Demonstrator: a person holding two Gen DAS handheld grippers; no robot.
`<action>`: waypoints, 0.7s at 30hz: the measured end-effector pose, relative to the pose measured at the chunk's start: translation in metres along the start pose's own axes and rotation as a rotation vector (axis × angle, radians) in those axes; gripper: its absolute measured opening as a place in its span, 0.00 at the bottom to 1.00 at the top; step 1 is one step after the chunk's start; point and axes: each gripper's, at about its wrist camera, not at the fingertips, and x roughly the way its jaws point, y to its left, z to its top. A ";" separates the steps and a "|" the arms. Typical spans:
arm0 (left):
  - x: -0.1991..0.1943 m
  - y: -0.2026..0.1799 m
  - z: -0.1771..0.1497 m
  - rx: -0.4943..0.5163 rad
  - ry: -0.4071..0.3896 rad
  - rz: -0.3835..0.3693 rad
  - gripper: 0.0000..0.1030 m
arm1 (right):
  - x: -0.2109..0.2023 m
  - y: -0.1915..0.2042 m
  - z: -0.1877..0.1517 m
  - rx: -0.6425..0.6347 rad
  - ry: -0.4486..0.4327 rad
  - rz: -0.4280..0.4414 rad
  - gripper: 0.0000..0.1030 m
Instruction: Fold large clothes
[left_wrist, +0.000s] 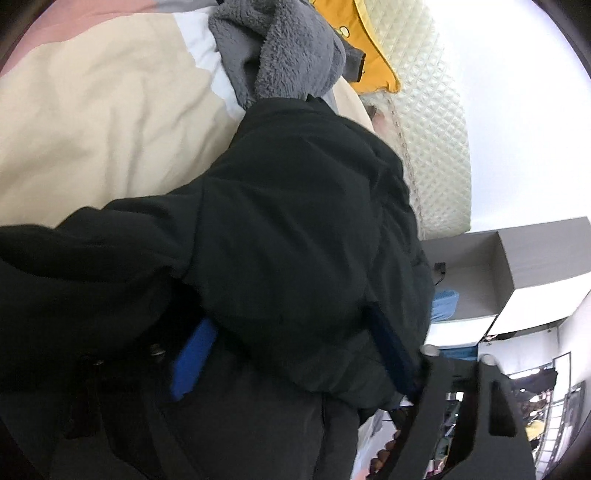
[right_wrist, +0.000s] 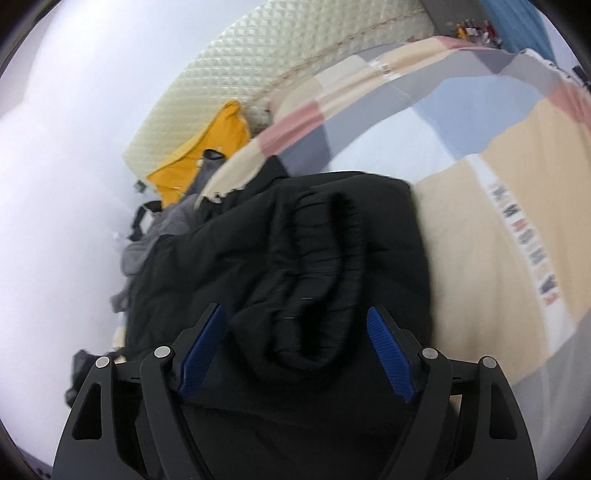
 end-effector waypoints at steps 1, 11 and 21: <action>0.001 -0.001 0.001 0.013 -0.004 0.014 0.64 | 0.001 0.002 0.000 -0.003 -0.006 0.005 0.75; -0.022 -0.017 0.009 0.089 -0.075 -0.021 0.18 | 0.019 0.021 -0.022 -0.038 -0.054 -0.114 0.27; -0.057 -0.018 0.025 0.133 -0.222 0.006 0.09 | 0.006 0.073 -0.022 -0.214 -0.092 -0.030 0.15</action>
